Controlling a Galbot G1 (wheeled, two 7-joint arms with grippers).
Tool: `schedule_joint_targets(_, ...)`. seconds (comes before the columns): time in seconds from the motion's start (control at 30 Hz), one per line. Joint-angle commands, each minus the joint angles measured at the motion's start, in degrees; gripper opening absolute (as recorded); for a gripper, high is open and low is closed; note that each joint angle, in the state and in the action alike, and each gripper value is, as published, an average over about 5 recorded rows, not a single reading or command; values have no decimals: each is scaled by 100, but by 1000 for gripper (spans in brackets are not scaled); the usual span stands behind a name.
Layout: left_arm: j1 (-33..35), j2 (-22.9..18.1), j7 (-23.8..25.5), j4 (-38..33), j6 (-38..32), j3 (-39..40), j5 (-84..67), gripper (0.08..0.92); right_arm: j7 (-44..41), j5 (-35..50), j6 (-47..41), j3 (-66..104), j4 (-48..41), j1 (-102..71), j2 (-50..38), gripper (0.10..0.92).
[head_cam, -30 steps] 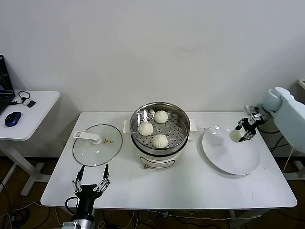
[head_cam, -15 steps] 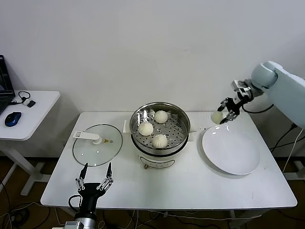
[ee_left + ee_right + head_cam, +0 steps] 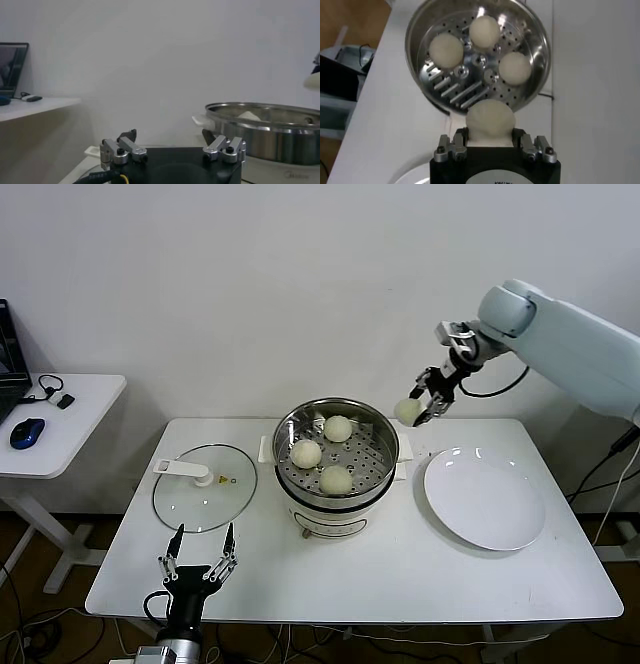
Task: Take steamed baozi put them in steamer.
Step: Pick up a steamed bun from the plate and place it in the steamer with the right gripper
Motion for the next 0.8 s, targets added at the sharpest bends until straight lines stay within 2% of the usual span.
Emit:
schedule_joint_targets(0.03,7,8,-1,-13,9,-37,-7,823,76,478,-236,-398,-266,29,1082,577)
schedule_joint_targets(0.33,32,12,-2,15,-5,-86,-57,823,70,240,-183,-381,-685,-384,1495,577)
schedule_joint_targets(0.8,55,16,-3,39,-9,-109,-90,823,19,-232,-40,-325,-881,-703,1485,577)
